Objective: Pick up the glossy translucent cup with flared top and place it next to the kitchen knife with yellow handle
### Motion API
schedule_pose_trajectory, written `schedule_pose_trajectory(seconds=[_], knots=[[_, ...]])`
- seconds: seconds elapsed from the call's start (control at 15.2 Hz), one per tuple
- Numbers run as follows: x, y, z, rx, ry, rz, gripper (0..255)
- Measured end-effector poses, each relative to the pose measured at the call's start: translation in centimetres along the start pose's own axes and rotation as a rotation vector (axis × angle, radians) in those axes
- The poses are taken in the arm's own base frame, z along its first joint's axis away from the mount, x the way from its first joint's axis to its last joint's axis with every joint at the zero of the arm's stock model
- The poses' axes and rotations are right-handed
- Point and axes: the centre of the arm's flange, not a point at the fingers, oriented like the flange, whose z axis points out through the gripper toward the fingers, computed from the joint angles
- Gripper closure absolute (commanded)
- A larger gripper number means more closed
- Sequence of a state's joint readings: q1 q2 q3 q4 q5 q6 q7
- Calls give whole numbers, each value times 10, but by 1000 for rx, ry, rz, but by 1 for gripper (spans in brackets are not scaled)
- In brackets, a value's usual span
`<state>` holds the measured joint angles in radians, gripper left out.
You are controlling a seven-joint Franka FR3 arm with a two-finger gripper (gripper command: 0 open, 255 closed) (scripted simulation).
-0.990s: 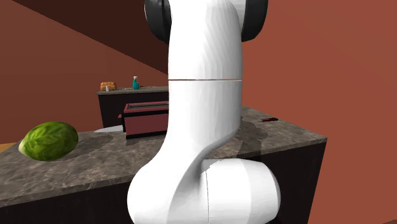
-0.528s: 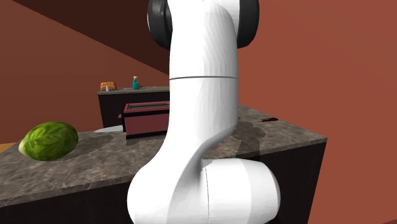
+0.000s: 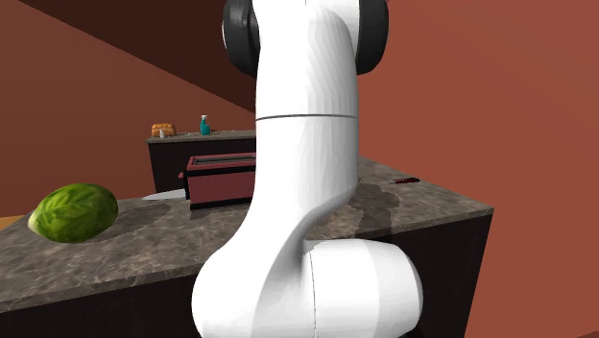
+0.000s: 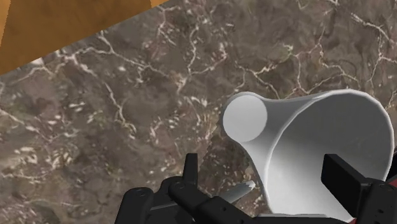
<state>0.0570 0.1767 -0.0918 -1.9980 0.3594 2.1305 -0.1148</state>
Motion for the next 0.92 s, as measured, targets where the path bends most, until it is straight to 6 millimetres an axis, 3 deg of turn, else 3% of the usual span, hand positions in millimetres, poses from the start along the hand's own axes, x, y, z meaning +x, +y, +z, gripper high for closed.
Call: schedule_pose_trajectory(seconds=[0.07, 0.73, 0.92], knots=[[0, 0, 0, 0, 0, 0, 255], [0, 0, 0, 0, 0, 0, 255], [-1, -3, -11, 0, 0, 0, 255]])
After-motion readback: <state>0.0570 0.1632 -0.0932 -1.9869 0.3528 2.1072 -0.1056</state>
